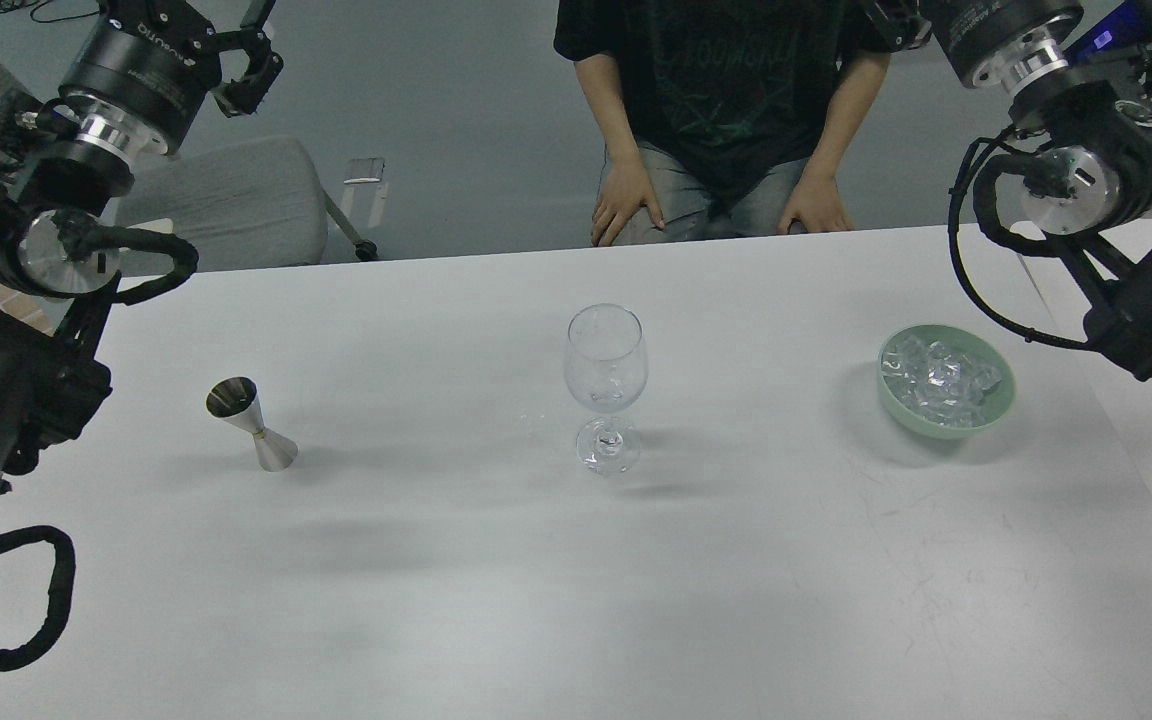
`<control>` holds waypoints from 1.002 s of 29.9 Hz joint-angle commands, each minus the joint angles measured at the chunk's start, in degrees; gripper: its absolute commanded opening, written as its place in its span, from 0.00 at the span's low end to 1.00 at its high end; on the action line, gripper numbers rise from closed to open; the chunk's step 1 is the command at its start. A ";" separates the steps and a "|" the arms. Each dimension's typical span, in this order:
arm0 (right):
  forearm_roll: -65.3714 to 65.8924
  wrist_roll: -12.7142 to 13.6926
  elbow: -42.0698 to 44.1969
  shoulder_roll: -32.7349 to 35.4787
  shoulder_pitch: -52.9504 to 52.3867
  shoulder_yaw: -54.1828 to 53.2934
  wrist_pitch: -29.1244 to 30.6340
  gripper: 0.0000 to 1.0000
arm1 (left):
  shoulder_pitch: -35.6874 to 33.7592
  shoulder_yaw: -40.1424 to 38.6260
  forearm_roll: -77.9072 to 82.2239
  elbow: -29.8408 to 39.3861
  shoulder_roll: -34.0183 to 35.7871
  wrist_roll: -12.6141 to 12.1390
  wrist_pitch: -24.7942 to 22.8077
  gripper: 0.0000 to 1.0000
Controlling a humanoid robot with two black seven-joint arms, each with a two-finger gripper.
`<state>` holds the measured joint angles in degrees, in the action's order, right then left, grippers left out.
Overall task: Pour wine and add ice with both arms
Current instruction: 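Raise the left gripper and open it above the table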
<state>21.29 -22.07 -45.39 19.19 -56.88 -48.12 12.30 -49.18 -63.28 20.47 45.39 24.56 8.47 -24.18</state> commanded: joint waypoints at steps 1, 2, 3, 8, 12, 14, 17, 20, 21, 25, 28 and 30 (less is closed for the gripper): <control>0.07 0.01 0.03 -0.30 0.37 0.04 0.00 1.00 | 0.22 0.00 0.00 -0.04 0.13 -0.03 0.01 0.98; 0.07 0.01 0.03 -0.30 0.37 -0.05 0.00 1.00 | 0.22 0.09 0.00 -0.12 0.13 -0.12 -0.08 0.98; 0.07 0.01 0.03 -0.30 0.37 0.04 0.00 1.00 | 0.22 0.09 0.00 -0.13 0.22 -0.12 -0.08 0.98; 0.07 0.01 0.21 -0.30 0.54 -0.05 -0.09 1.00 | 0.22 -0.09 -0.08 -0.74 -0.13 0.06 0.18 0.98; -0.20 0.01 2.75 -0.56 0.72 -0.05 0.00 1.00 | 0.14 -0.18 -0.17 -2.85 -1.18 0.50 0.27 0.98; -0.29 -0.08 2.85 -1.35 1.07 0.04 0.09 1.00 | 0.22 -0.27 -0.43 -3.46 -1.45 0.41 0.62 0.98; -0.29 -0.08 3.20 -1.88 3.26 -0.22 0.09 1.00 | 1.27 -0.09 -0.52 -5.91 -1.36 0.41 0.45 0.98; -0.11 -0.08 3.98 -1.88 4.85 0.04 0.00 1.00 | 1.98 -0.09 -0.52 -7.59 -1.71 0.58 0.18 0.98; -0.20 -0.08 4.51 -1.88 4.85 0.04 0.00 1.00 | 2.33 -0.09 -0.52 -7.60 -1.71 0.59 0.10 0.98; -0.20 0.01 5.13 -1.97 4.76 0.22 0.09 1.00 | 3.04 0.00 -0.61 -7.60 -1.71 0.41 0.62 0.98; -0.29 -0.08 5.21 -1.97 5.03 0.13 0.00 1.00 | 3.21 -0.09 -0.78 -6.90 -1.71 0.67 -0.51 0.98; -0.37 -0.08 5.66 -2.06 4.94 -0.22 -0.09 1.00 | 3.39 -0.53 -0.96 -6.98 -1.71 0.76 -1.22 0.98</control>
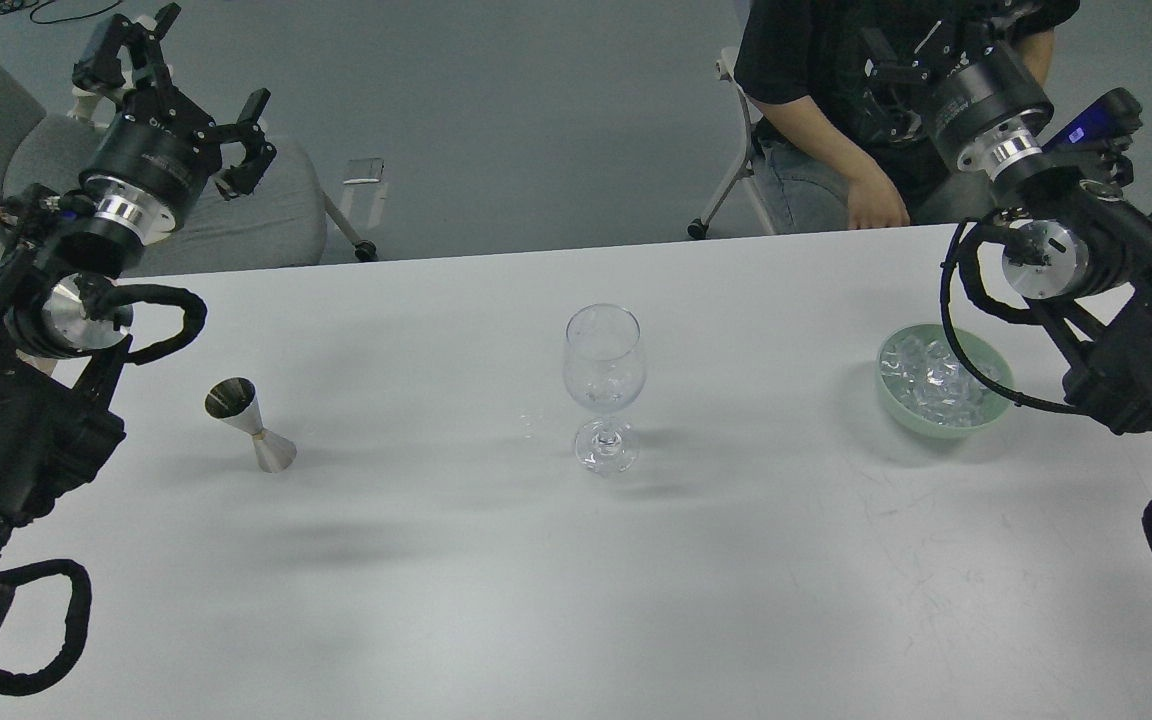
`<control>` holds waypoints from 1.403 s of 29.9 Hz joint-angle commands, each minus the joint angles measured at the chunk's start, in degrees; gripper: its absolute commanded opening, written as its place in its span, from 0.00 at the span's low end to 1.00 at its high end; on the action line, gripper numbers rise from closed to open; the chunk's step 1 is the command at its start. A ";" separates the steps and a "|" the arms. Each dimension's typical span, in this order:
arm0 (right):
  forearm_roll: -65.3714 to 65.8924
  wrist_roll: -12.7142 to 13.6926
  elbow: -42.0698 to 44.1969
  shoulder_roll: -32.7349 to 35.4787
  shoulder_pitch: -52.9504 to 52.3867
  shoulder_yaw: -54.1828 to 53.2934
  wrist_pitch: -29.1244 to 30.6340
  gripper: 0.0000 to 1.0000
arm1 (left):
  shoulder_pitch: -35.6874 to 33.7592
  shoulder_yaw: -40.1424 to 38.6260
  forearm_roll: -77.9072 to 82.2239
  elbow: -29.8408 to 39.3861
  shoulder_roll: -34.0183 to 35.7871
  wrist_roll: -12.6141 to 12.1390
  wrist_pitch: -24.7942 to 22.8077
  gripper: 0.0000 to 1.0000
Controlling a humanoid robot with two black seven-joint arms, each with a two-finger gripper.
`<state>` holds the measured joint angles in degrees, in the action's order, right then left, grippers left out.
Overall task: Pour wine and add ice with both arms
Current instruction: 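Raise the left gripper and open it above the table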
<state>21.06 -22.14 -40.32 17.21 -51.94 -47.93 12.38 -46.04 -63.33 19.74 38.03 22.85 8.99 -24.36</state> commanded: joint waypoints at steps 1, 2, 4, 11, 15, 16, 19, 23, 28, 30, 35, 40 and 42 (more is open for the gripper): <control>-0.23 -0.01 0.76 -0.07 -0.26 -0.41 -0.25 1.00 | 0.25 -0.82 -0.84 0.38 -0.08 0.33 -1.30 0.98; -0.23 -0.01 0.77 -0.16 -0.35 -0.49 -0.25 1.00 | 0.25 -0.74 -1.28 0.29 -0.08 0.33 -1.22 0.98; -0.23 -0.01 0.68 -1.64 -0.53 -0.41 -0.78 1.00 | 0.07 -0.22 -2.07 -0.24 -0.78 0.15 -0.61 0.98; -0.14 -0.01 0.50 -3.23 -0.70 -0.23 -0.78 1.00 | -0.54 0.05 -2.07 -0.15 -2.54 0.24 0.19 0.98; -0.14 -0.01 0.33 -2.71 -0.62 -0.15 -0.69 1.00 | -0.54 0.05 -2.07 0.37 -3.77 0.24 -0.25 0.98; -0.14 -0.01 0.24 -2.62 -0.44 -0.14 -0.60 1.00 | -0.37 0.05 -2.07 0.55 -4.04 0.15 -0.25 0.98; -0.14 -0.01 0.24 -2.36 -0.35 -0.14 -0.51 1.00 | -0.28 0.05 -2.07 0.64 -3.78 -0.29 0.10 0.98; -0.23 0.17 0.33 -1.91 -0.79 0.03 -0.08 1.00 | -0.28 -0.21 -2.16 0.99 -3.16 0.24 0.10 0.98; -0.23 0.69 0.68 -2.00 -1.41 0.12 0.71 1.00 | -0.54 -0.30 -2.34 0.99 -2.98 0.33 1.76 0.98; -0.23 0.78 0.85 -2.00 -1.67 0.12 1.07 1.00 | -0.63 -0.30 -2.60 0.99 -2.72 0.24 3.44 0.98; -0.23 1.13 1.56 -2.27 -2.46 0.21 0.80 1.00 | -0.54 -0.56 -2.60 0.99 -1.41 0.06 2.83 0.98; -0.32 1.05 1.47 -2.27 -2.46 0.21 0.80 1.00 | -0.19 -0.39 -2.78 0.99 0.00 -0.29 0.46 0.98; -0.32 1.05 1.47 -2.35 -2.46 0.21 0.80 1.00 | -0.28 -0.39 -2.86 0.99 0.27 -0.29 -0.86 0.98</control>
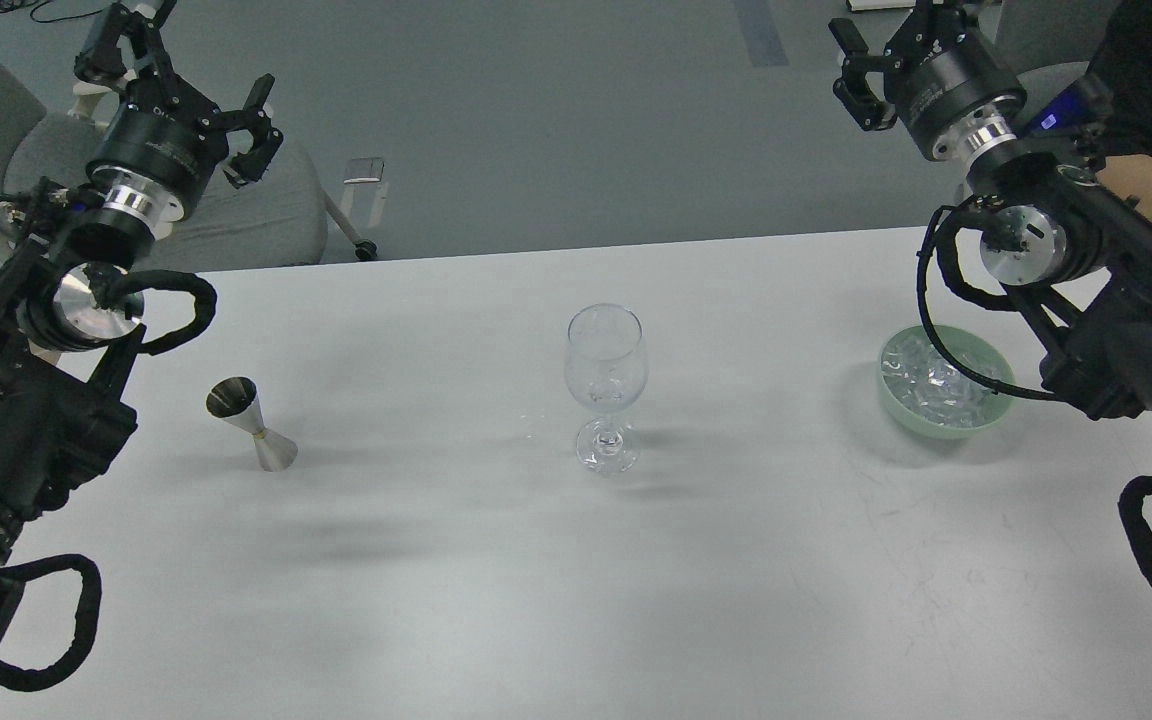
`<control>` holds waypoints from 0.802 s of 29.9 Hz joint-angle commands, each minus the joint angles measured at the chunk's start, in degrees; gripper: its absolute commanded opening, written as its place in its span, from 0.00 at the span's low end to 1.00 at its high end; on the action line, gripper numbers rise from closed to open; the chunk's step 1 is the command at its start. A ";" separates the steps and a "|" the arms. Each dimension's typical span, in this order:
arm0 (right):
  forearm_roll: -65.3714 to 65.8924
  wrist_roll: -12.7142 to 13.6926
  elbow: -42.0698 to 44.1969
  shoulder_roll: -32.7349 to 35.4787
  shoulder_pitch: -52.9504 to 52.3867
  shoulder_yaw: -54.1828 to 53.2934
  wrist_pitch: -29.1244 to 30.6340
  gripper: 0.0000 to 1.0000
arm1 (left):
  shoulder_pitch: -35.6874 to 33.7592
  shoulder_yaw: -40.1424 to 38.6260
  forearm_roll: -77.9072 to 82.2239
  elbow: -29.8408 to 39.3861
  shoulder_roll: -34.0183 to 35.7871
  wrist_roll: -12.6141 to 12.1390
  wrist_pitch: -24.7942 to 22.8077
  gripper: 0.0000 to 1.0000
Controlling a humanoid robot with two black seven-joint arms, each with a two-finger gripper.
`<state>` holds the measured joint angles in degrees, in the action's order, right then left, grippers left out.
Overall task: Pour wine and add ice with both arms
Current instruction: 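Raise the left gripper and open it above the table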
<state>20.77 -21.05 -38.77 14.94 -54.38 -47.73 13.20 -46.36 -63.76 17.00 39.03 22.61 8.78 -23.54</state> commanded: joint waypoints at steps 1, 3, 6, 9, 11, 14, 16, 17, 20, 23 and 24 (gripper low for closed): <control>-0.03 -0.05 -0.08 -0.08 -0.11 0.00 0.07 1.00 | 0.04 0.04 -0.39 0.00 0.59 -0.08 -2.12 0.98; -0.03 -0.05 -0.08 -0.08 -0.11 0.00 0.25 1.00 | 0.13 -0.14 -0.57 0.00 0.59 -0.08 -2.65 0.98; -0.82 0.04 0.01 -0.08 -0.55 0.18 0.51 1.00 | 0.48 -0.49 -2.14 0.00 0.59 -0.08 -4.46 0.98; -1.70 0.13 0.01 -0.08 -0.55 0.18 0.60 1.00 | 0.57 -0.40 -3.38 0.00 0.59 -0.08 -4.46 0.98; -2.31 0.39 0.01 -0.09 -0.47 0.18 0.60 1.00 | 0.57 -0.49 -3.73 0.00 0.68 -0.08 -4.46 0.98; -2.31 0.57 0.10 -0.08 -0.47 0.18 0.60 1.00 | 0.57 -0.31 -3.82 0.09 0.94 -0.25 -4.46 0.98; -2.31 0.57 0.10 -0.17 -0.47 0.18 0.60 1.00 | 0.65 -0.05 -4.17 0.87 1.21 -0.95 -4.46 0.98; -2.31 0.57 0.10 -0.09 -0.47 0.18 0.51 1.00 | 0.66 -0.05 -4.26 1.23 1.29 -1.48 -4.46 0.98; -2.31 0.57 0.10 0.18 -0.55 0.18 0.51 1.00 | 1.18 -0.14 -4.87 2.72 1.74 -3.94 -4.46 0.98; -2.31 0.57 0.10 0.44 -0.55 0.27 0.60 1.00 | 1.45 -0.40 -4.87 3.60 1.74 -3.59 -4.46 0.98; -2.31 0.57 0.01 0.44 -0.55 0.27 0.60 1.00 | 1.53 -0.49 -4.96 3.69 1.74 -3.24 -4.46 0.98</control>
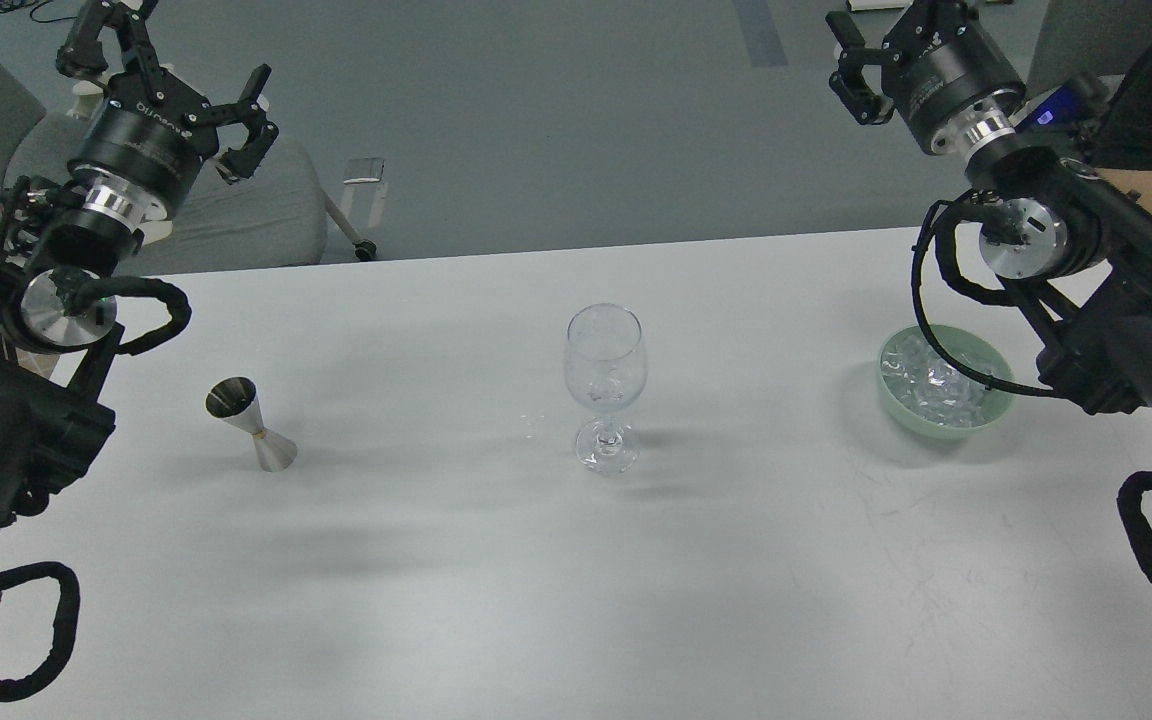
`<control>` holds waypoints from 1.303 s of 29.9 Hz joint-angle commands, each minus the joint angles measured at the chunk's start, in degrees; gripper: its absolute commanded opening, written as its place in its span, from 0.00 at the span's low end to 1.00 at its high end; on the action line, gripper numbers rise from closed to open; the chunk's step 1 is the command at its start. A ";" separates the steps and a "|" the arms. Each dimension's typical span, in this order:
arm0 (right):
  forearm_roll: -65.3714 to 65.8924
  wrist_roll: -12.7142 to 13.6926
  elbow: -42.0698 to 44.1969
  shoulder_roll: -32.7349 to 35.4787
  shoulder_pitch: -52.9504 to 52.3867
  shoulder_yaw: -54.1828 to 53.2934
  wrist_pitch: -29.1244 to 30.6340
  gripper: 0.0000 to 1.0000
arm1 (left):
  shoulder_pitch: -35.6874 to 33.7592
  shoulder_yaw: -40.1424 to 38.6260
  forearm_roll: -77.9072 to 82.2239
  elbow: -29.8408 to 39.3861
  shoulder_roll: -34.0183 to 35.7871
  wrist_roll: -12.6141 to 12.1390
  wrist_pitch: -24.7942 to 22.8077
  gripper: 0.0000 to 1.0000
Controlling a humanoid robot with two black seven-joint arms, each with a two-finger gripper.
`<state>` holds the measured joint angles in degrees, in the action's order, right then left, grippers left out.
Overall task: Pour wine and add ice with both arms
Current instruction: 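Raise the left gripper and open it above the table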
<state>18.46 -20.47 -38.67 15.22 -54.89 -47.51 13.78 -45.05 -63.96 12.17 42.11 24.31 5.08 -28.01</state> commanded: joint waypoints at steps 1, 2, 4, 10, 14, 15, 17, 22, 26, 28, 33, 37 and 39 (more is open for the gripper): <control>0.00 -0.01 -0.09 0.25 -0.22 0.05 0.02 1.00 | 0.23 -0.37 -0.13 0.70 0.12 0.63 0.01 0.98; 0.00 -0.01 -0.09 0.25 -0.22 0.05 0.02 1.00 | 0.23 -0.37 -0.13 0.87 0.13 0.63 0.01 0.98; 0.00 0.08 -0.09 0.25 -0.31 0.05 0.02 1.00 | 0.31 -0.46 -0.21 1.31 0.56 0.63 0.01 0.98; 0.09 -0.01 -0.09 0.17 -0.04 0.14 0.02 1.00 | 1.89 -0.46 -1.01 3.51 1.88 0.63 0.01 0.98; 0.09 -0.01 -0.09 0.17 -0.04 0.14 0.02 1.00 | 2.34 -0.55 -1.09 4.83 2.67 0.63 0.01 0.98; 0.18 -0.01 -0.09 0.17 0.04 0.14 0.02 1.00 | 2.68 -0.55 -1.09 5.26 2.76 0.54 0.01 0.98; 0.18 -0.01 -0.09 0.17 0.04 0.05 0.02 1.00 | 3.04 -0.55 -1.09 5.79 3.11 0.54 0.01 0.98; 0.18 -0.01 -0.18 0.25 -0.04 0.14 0.02 1.00 | 3.57 -0.46 -3.73 7.03 3.82 0.01 0.01 0.98; 0.18 -0.01 -0.18 0.17 -0.31 1.80 0.02 1.00 | 3.74 -0.46 -5.83 7.03 4.34 -0.16 0.01 0.98; 0.09 -0.01 -0.18 0.17 -0.31 2.16 -0.07 1.00 | 4.53 -0.55 -6.54 7.20 4.96 -0.16 0.01 0.98; 0.09 -0.01 -0.09 0.17 -0.40 2.16 0.02 1.00 | 5.93 -0.29 -8.47 9.92 6.45 -0.78 0.01 0.98; 0.09 -0.01 -0.09 0.17 -0.31 2.16 -0.07 1.00 | 9.10 -0.46 -10.93 14.22 8.38 -3.32 0.32 0.98; 0.18 -0.01 -0.09 0.25 -0.31 2.16 -0.24 1.00 | 11.47 -0.46 -13.56 16.42 10.40 -4.38 0.76 0.98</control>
<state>18.55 -20.48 -38.77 15.40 -55.29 -45.35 13.74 -36.34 -64.31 1.52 55.66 32.41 2.13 -27.75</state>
